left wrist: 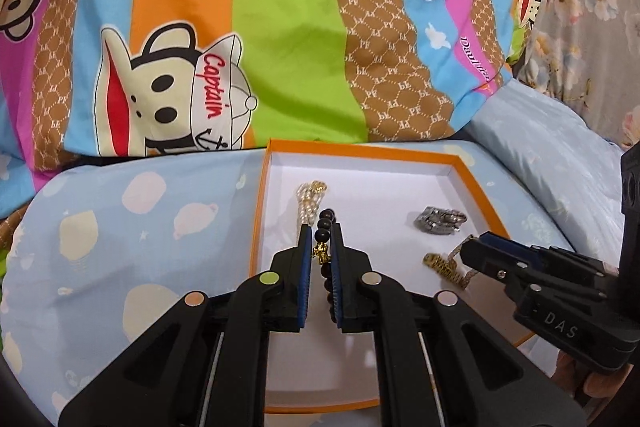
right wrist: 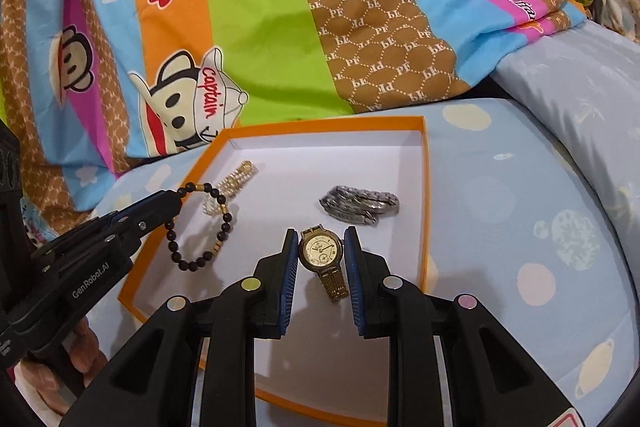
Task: Organize jewelry
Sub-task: 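Carry both items into the orange box and open both tools to release them, then lift both open tools away from the box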
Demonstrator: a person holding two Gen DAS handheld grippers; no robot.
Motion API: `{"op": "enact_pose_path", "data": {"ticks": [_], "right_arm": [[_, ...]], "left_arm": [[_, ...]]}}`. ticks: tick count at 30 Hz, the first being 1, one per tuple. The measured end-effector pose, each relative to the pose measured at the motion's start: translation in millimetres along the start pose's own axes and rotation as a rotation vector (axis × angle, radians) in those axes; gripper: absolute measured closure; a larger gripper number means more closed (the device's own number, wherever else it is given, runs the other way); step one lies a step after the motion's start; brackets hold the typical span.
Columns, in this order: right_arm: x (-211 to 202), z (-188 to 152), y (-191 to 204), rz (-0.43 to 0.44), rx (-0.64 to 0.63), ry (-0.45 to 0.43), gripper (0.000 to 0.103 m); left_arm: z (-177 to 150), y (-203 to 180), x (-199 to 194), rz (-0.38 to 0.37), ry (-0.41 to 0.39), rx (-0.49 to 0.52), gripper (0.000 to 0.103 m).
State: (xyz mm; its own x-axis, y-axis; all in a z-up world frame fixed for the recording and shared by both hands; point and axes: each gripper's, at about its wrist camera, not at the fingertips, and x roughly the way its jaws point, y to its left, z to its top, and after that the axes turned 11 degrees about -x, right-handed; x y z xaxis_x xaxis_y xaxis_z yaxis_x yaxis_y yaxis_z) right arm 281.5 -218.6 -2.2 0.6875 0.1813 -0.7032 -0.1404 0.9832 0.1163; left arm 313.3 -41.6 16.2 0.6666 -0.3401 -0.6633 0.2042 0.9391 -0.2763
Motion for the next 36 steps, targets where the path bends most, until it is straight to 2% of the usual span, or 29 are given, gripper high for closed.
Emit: {"op": "enact_pose_path", "data": {"ticks": [3, 5, 6, 7, 10, 20, 29, 36], "right_arm": [[0, -5, 1, -0.021, -0.016, 0.005, 0.080], [-2, -7, 3, -0.036, -0.026, 0.001, 0.077], [-4, -8, 3, -0.043, -0.031, -0.004, 0.075], [-6, -9, 4, -0.049, -0.036, -0.009, 0.072], [-11, -11, 6, -0.048, -0.037, -0.017, 0.071], [-17, -26, 8, -0.030, -0.033, -0.002, 0.071], [-19, -31, 13, -0.057, -0.061, 0.005, 0.072], [-22, -39, 18, -0.091, -0.109, 0.018, 0.074]], "left_arm": [[-2, 4, 2, 0.000, 0.013, -0.009, 0.093], [-4, 7, 3, 0.007, 0.023, -0.022, 0.082], [-4, 8, 3, 0.006, 0.026, -0.031, 0.071], [-5, 9, 1, 0.007, 0.024, -0.042, 0.066], [-9, 12, -4, 0.012, 0.021, -0.051, 0.062], [-26, 13, -16, 0.017, 0.046, -0.051, 0.061], [-34, 5, -20, 0.048, 0.058, -0.021, 0.061], [-53, -13, -23, 0.101, 0.056, 0.073, 0.062]]}}
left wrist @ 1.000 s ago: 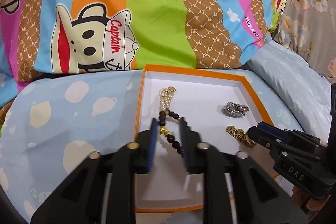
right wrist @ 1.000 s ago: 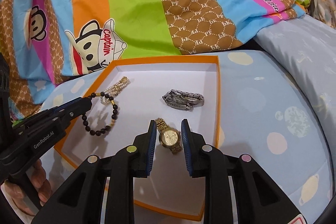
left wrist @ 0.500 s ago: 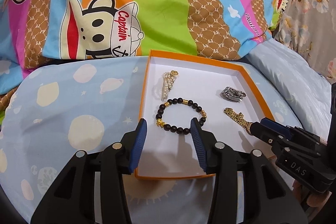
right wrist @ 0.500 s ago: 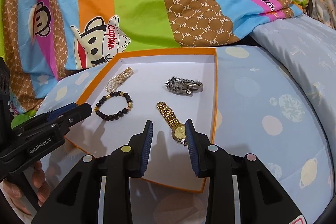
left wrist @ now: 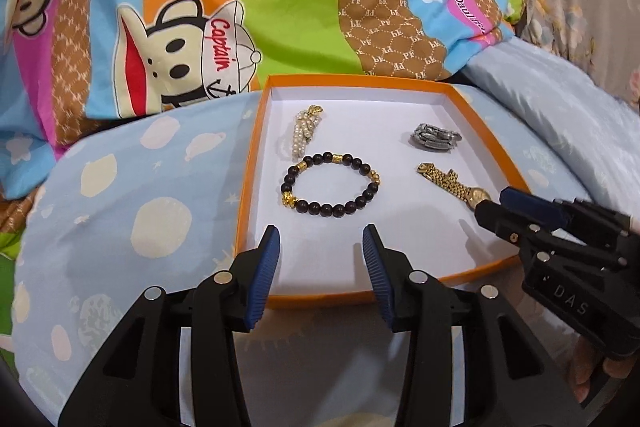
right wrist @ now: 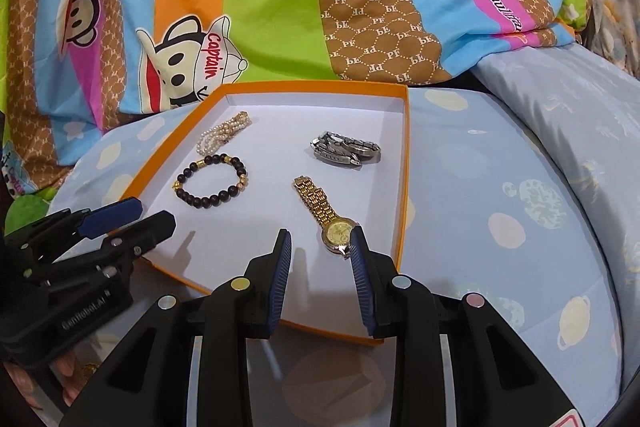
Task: Organize jewelry
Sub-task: 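Lift both open tools away from the box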
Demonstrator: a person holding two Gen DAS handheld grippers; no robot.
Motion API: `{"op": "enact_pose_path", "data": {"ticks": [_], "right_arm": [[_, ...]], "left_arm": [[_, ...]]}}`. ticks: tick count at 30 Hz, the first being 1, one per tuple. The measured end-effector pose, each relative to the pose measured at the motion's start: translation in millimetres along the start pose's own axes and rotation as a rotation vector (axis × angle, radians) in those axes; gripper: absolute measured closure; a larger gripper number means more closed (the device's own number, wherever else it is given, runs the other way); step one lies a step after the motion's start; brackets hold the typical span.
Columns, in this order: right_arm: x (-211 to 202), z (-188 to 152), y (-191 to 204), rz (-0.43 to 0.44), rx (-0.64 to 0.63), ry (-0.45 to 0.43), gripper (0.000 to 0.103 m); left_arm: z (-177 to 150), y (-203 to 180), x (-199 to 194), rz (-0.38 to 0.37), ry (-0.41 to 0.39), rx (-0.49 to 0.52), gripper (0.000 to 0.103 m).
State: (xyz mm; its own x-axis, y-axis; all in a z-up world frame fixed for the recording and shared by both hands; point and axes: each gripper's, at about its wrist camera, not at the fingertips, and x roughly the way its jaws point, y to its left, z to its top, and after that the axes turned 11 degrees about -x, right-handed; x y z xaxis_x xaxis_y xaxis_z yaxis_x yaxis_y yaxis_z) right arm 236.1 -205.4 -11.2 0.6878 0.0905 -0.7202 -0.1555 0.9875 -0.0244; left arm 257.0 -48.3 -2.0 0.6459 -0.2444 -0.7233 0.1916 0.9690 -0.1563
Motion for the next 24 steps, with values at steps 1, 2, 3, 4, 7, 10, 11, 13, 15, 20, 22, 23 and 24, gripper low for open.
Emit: {"op": "enact_pose_path", "data": {"ticks": [1, 2, 3, 4, 7, 10, 11, 13, 15, 20, 22, 23, 24], "right_arm": [[-1, -1, 0, -0.001, -0.005, 0.001, 0.074], [-2, -3, 0, -0.002, -0.009, 0.001, 0.075], [-4, -4, 1, -0.002, -0.013, 0.002, 0.075], [-5, -6, 1, -0.002, -0.014, 0.002, 0.075], [-9, -10, -1, 0.001, -0.010, 0.004, 0.076], [-12, -13, -2, 0.002, -0.010, 0.005, 0.076], [-14, -15, -2, 0.003, -0.010, 0.005, 0.076], [-15, -16, -2, 0.005, -0.010, 0.006, 0.077], [-17, -18, -2, 0.005, -0.010, 0.007, 0.077], [-20, -17, -4, 0.013, 0.012, 0.001, 0.076], [-33, -18, -6, 0.026, 0.040, -0.032, 0.075], [-40, -19, -6, 0.031, 0.042, -0.045, 0.074], [-47, -20, -6, 0.034, 0.043, -0.053, 0.074]], "left_arm": [[-1, -1, -1, -0.001, 0.002, 0.000, 0.062], [-2, 0, -2, -0.010, 0.008, -0.010, 0.062], [-2, 0, -3, -0.013, 0.010, -0.015, 0.062], [-3, -1, -4, -0.014, 0.011, -0.014, 0.062], [-8, -2, -8, -0.020, 0.018, -0.019, 0.062], [-13, -3, -12, -0.034, 0.029, -0.032, 0.062], [-15, -3, -13, -0.036, 0.031, -0.035, 0.062], [-18, -5, -15, -0.036, 0.030, -0.037, 0.062], [-20, -6, -17, -0.034, 0.030, -0.038, 0.062], [-21, -6, -19, -0.029, 0.028, -0.048, 0.061], [-18, -1, -24, -0.043, 0.035, -0.079, 0.061], [-16, 3, -29, -0.058, 0.034, -0.103, 0.061], [-15, 6, -34, -0.068, 0.030, -0.121, 0.061]]}}
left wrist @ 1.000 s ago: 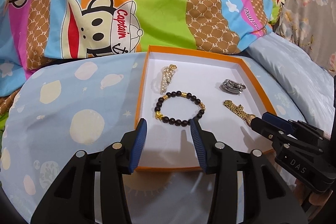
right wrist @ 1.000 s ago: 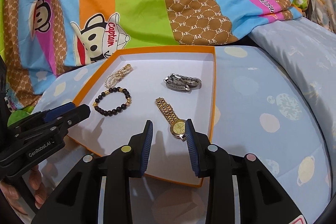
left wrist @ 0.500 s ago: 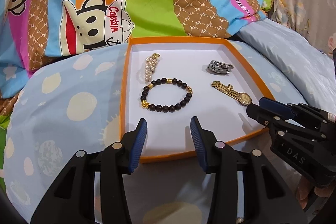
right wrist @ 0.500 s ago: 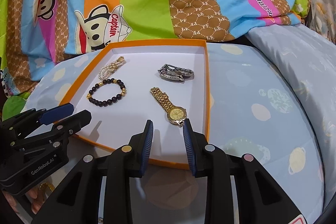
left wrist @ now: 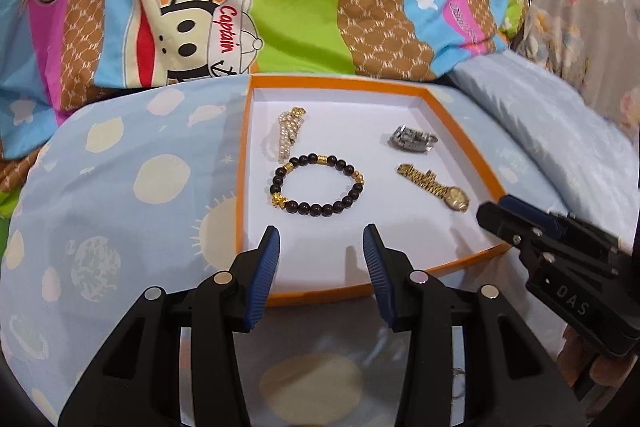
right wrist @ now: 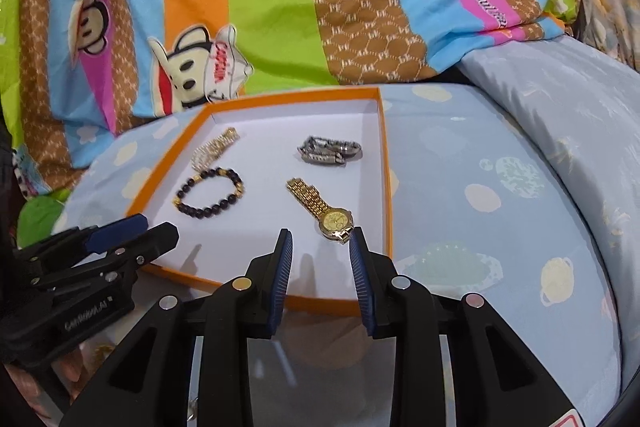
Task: Organize jewelry
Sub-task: 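Lift both open tools away from the box, then move both open tools over the gold bangle and rings on the sheet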
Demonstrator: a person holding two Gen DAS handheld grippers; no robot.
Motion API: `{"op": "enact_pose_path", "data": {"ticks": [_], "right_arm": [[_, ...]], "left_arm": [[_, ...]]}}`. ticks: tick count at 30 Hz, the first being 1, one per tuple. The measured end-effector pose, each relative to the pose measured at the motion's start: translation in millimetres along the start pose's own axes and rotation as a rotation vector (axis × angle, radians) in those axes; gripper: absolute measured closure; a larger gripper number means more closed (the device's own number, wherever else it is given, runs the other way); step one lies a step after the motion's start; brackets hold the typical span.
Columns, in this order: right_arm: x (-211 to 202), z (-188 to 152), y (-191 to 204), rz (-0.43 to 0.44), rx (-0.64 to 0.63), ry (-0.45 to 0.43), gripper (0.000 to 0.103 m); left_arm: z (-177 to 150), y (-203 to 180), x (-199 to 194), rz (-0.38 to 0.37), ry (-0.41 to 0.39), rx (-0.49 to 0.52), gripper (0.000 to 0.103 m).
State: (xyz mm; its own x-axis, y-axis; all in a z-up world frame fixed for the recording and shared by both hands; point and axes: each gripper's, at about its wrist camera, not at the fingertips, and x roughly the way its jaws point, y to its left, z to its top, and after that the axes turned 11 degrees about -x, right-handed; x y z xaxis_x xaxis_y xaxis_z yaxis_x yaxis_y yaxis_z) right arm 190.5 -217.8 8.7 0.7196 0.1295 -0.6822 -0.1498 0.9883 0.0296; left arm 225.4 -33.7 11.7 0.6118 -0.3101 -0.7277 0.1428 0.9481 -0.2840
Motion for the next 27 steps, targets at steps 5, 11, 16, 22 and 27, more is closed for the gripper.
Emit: {"op": "enact_pose_path", "data": {"ticks": [5, 11, 16, 22, 27], "right_arm": [[-37, -22, 9, 0.032, -0.015, -0.005, 0.073], [-63, -61, 27, 0.042, -0.017, 0.021, 0.073], [-77, -85, 36, 0.058, 0.001, 0.043, 0.072], [-84, -101, 43, 0.059, 0.013, 0.056, 0.070], [-86, -104, 40, 0.046, 0.030, 0.054, 0.070]], "left_arm": [[0, 19, -44, -0.031, -0.052, -0.066, 0.052], [-28, 43, -79, 0.010, -0.061, -0.081, 0.048], [-62, 57, -86, 0.025, 0.007, -0.101, 0.042], [-98, 50, -87, 0.001, 0.062, -0.103, 0.030], [-107, 27, -83, 0.012, 0.051, -0.044, 0.015]]}}
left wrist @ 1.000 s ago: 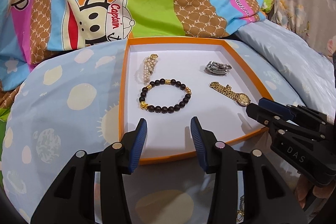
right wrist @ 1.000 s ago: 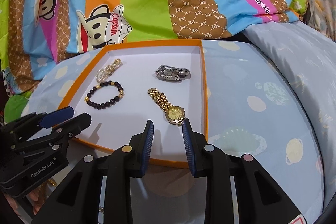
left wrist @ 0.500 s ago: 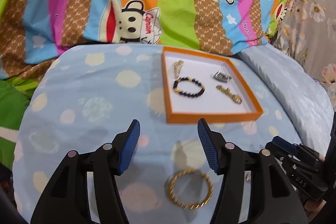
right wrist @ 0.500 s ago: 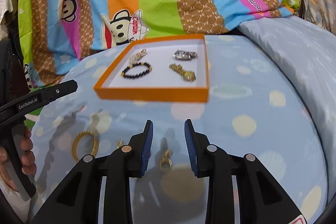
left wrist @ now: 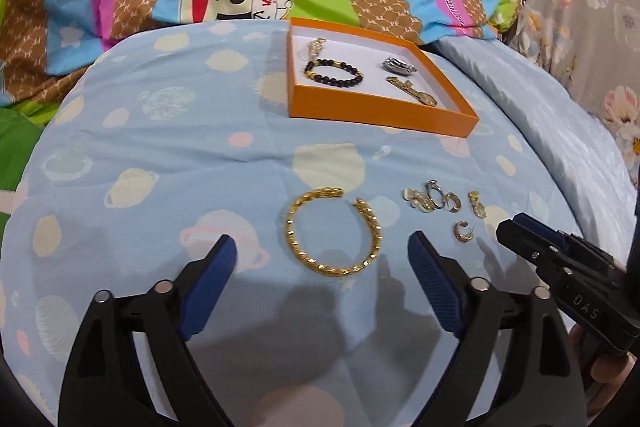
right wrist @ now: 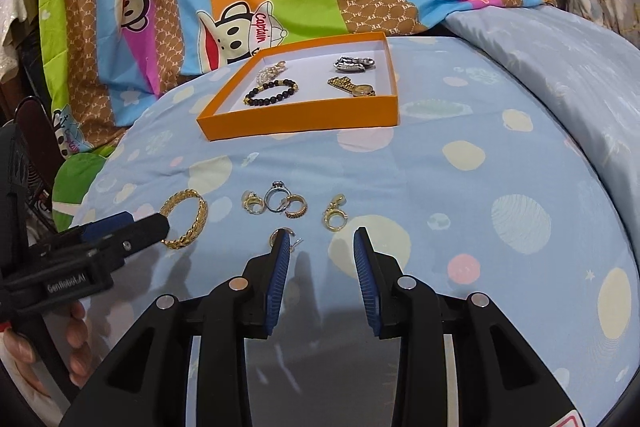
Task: Organize jewelry
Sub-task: 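Move both open tools over the gold bangle and rings on the sheet, then close the left tool on the gold bangle while the right tool grasps the silver stone ring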
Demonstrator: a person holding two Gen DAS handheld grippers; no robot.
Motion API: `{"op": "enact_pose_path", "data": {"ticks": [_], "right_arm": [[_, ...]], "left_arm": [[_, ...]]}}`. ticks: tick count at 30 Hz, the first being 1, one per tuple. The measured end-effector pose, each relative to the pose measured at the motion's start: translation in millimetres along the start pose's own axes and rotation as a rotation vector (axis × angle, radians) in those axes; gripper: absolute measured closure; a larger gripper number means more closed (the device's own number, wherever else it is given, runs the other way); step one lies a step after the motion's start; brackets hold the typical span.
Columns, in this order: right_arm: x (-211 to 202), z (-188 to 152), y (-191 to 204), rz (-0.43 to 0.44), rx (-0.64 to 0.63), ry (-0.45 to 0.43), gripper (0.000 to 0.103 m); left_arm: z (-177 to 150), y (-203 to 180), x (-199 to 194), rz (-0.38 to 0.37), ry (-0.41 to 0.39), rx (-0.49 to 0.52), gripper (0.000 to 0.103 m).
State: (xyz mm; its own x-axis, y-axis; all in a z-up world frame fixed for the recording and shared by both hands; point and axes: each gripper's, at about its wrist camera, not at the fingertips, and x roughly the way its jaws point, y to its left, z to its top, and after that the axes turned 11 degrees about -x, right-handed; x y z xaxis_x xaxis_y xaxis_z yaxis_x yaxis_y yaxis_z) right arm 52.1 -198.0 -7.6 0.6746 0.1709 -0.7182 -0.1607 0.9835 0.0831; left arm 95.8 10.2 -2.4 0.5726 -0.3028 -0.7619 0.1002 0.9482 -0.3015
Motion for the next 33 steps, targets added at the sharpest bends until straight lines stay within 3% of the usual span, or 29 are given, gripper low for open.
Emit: {"op": "enact_pose_path", "data": {"ticks": [6, 12, 16, 22, 26, 29, 33], "right_arm": [[-3, -3, -9, -0.017, 0.025, -0.002, 0.068], [0, 4, -11, -0.012, 0.027, -0.009, 0.065], [5, 15, -2, 0.011, 0.009, -0.020, 0.065], [18, 26, 22, 0.061, -0.045, -0.009, 0.065], [30, 29, 38, 0.094, -0.079, 0.009, 0.069], [41, 29, 44, 0.124, -0.078, 0.043, 0.083], [49, 27, 44, 0.110, -0.061, 0.064, 0.083]], "left_arm": [[-2, -15, 23, 0.057, 0.029, 0.048, 0.018], [-2, -17, 22, 0.063, 0.005, 0.079, 0.048], [-1, -14, 17, 0.020, 0.009, 0.062, 0.048], [5, -5, 4, 0.021, -0.028, 0.040, 0.048], [9, 7, 2, 0.060, -0.054, 0.038, 0.048], [12, 17, 5, 0.057, -0.044, 0.007, 0.048], [11, 23, 6, 0.056, -0.043, -0.008, 0.048]]}}
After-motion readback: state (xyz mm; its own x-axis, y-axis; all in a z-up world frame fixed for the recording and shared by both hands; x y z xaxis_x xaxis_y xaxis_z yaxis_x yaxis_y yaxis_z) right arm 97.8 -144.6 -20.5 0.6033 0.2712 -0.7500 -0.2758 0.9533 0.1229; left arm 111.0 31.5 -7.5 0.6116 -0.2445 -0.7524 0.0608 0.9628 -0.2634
